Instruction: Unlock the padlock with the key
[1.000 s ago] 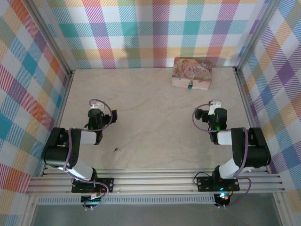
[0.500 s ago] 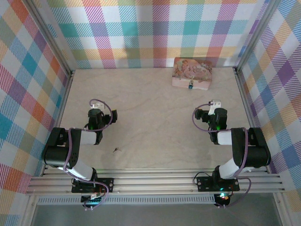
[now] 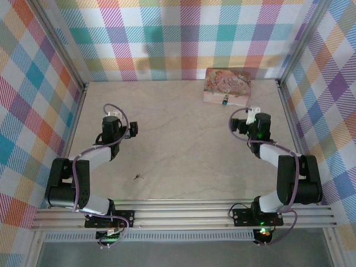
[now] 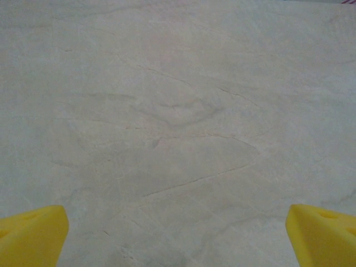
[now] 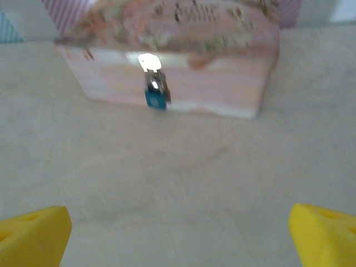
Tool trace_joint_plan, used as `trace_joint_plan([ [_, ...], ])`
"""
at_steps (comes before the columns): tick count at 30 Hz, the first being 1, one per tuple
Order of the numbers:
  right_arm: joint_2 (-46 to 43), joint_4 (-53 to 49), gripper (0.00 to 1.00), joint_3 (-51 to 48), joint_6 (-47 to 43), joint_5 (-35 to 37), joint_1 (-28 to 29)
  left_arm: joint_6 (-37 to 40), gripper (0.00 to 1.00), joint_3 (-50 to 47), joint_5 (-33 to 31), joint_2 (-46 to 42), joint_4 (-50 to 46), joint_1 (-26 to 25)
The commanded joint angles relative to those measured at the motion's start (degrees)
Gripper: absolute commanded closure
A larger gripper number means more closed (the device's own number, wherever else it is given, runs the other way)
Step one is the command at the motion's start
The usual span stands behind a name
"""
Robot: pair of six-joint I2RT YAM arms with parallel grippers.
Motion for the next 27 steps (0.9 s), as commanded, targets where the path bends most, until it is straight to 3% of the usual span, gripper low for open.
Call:
trace_joint_plan([
  [1,0.5,-12.1,0.0,8.0,1.9,-4.1,-0.3,-4.9,0.0,5.3,1.2,-0.3,-13.1,0.4],
  [3,3.6,-19.7,0.04,15.9,4.8,-4.5,-0.3,-8.7,0.0,7.6,2.8,0.8,-15.4,0.4],
  [8,18.5,-40.9,0.24,40.6,9.2,-3.2,0.9,-17.9,0.01,15.9,9.5,6.5,-22.7,-0.6],
  [15,33.2,-48.1,0.2,60.3,7.6,3.9,6.0,-21.1,0.11,29.8,13.1,15.9,-36.9,-6.4],
  [20,44.2,-57.9,0.24,78.2,6.1,4.3,8.9,-21.4,0.14,33.0,13.9,18.7,-38.8,-10.3],
  [27,57.1,-68.7,0.22,98.7,3.8,4.6,10.0,-21.7,0.18,36.0,15.7,22.4,-41.0,-12.0],
])
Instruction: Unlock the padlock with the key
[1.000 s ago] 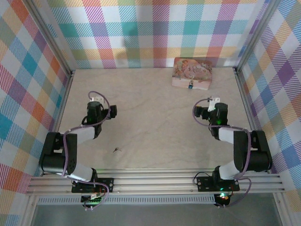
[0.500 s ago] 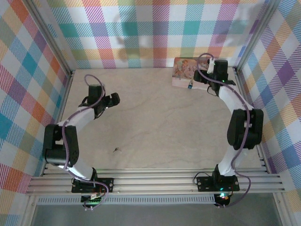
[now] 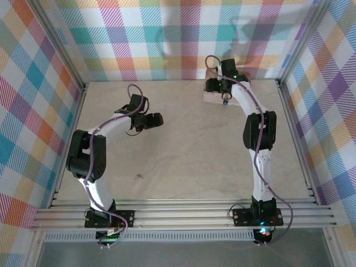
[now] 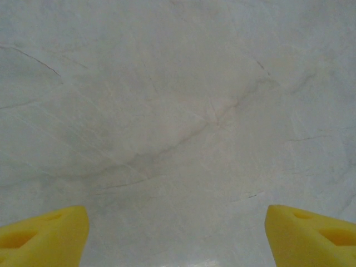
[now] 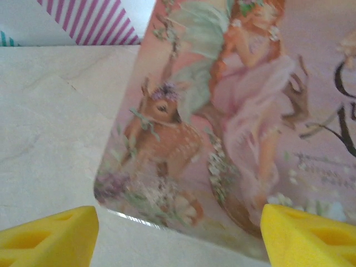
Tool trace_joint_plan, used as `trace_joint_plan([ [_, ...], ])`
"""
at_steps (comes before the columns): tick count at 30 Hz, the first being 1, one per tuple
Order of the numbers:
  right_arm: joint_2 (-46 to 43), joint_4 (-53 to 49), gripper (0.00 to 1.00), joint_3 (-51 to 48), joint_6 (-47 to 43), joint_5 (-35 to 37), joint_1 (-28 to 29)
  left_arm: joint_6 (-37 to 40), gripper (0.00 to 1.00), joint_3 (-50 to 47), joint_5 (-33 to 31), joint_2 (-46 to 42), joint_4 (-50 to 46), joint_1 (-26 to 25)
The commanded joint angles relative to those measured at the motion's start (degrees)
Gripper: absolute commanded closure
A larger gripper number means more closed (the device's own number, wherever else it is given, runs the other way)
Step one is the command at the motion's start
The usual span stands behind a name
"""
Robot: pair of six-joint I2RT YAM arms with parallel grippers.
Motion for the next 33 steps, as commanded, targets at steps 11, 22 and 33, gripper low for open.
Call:
trace_joint_plan([
  [11,3.7,-12.2,0.32,4.8,-10.8,-3.8,1.4,-2.2,0.2,4.8,-0.2,3.7,-6.8,-1.7],
  [22,-6.3,-8.4,0.43,-10.8,-11.2,-10.0,4.3,-2.9,0.2,4.6,-0.9,2.9,-8.1,-2.5],
  [33,-18.2,-4.3,0.43,-29.9,-7.6,-14.0,9.7,-1.1,0.2,3.0,-2.5,0.2,-10.6,-2.5],
])
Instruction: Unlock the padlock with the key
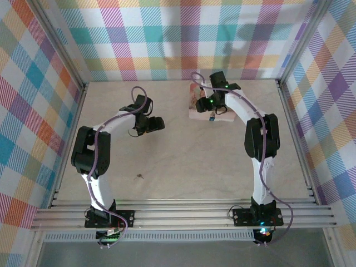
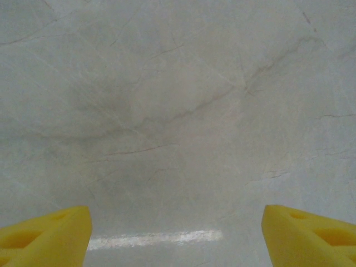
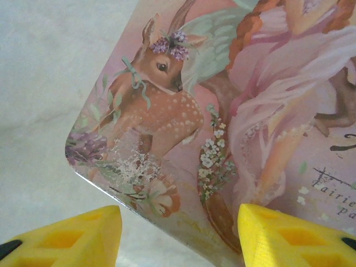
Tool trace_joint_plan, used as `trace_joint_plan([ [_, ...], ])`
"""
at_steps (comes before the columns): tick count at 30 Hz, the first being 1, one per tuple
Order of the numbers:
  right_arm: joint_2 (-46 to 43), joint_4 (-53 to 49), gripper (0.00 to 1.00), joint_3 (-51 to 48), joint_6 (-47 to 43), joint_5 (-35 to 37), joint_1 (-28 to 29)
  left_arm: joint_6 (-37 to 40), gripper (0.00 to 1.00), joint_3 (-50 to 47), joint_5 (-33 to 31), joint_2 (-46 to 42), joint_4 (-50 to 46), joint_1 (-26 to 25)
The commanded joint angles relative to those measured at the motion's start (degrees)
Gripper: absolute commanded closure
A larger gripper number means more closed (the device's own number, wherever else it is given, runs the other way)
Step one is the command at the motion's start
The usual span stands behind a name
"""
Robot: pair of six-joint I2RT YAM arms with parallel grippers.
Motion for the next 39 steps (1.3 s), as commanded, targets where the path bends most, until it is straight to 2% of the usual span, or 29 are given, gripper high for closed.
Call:
trace_joint_plan([
  [1,-3.6,-1.9,0.42,-5.2,2.3,-3.8,2.6,1.2,0.2,-0.7,-0.9,-3.2,-2.3,-0.3],
  [6,-9.0,-1.1,0.43,-11.1,5.1,-5.2,6.1,1.3,0.2,-1.6,-0.2,-3.9,-2.0,-0.2],
  [11,-13.4,-0.3,0.42,-12.8,9.7,-6.2,7.2,0.6,0.2,0.6,1.6,-3.3,-1.9,-0.2],
  [16,-16.4,-0.8,0.32,-10.9,14.2,-1.7,6.4,-1.0,0.2,5.3,6.3,-1.9,-1.8,-0.1],
  [21,-17.1,-2.5,0.23,-10.7,20.9,0.6,0.4,-4.4,0.21,11.9,14.9,1.7,-1.1,-0.4],
  [27,-17.1,-5.6,0.19,-13.7,28.9,3.6,-8.8,-6.4,0.22,20.2,18.3,7.3,-2.0,-1.3],
  [34,-12.6,-5.5,0.16,-11.4,26.9,2.3,-12.2,-7.1,0.25,31.3,21.0,16.3,-7.3,-1.7],
  [39,-6.3,-5.5,0.16,-6.6,25.3,-2.6,-13.0,-7.9,0.26,38.2,23.5,22.4,-9.2,-1.9],
])
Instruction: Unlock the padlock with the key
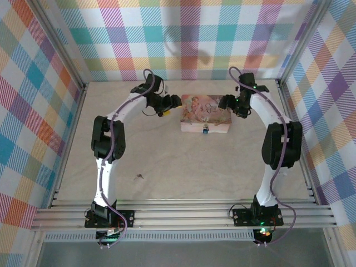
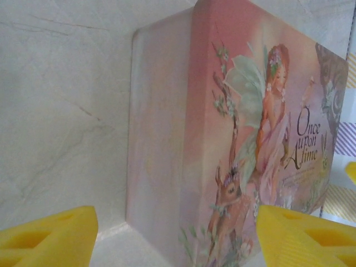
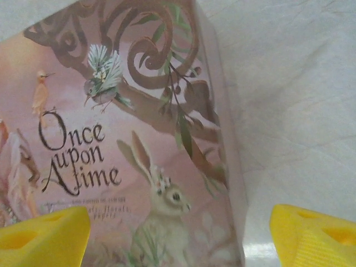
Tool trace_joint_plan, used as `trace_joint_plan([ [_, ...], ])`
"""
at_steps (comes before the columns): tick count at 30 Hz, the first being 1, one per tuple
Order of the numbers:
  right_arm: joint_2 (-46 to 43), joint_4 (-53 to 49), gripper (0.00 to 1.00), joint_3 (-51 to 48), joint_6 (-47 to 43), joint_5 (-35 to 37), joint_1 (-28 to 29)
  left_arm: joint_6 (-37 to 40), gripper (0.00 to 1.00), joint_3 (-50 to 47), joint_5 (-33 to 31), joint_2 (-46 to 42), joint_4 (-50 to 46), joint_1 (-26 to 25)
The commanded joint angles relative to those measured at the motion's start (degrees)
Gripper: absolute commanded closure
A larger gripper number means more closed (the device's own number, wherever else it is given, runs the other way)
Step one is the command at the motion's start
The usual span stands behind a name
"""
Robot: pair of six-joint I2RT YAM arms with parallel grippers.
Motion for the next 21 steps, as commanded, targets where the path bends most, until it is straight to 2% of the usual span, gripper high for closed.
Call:
trace_joint_plan([
  [1,4.2,-1.3,0.16,4.1,-1.3,-4.9,-0.2,-1.3,0.26,5.0,3.2,3.6,-3.7,-0.5],
  [10,8.9,-1.1,0.24,6.7,-2.3,-14.6,0.3,-2.3,0.33,13.5,5.3,10.3,-5.8,-0.6],
  [21,10.9,-3.6,0.26,7.8,-4.0,-19.4,6.1,-1.2,0.4,7.6,2.1,6.7,-7.8,0.8],
])
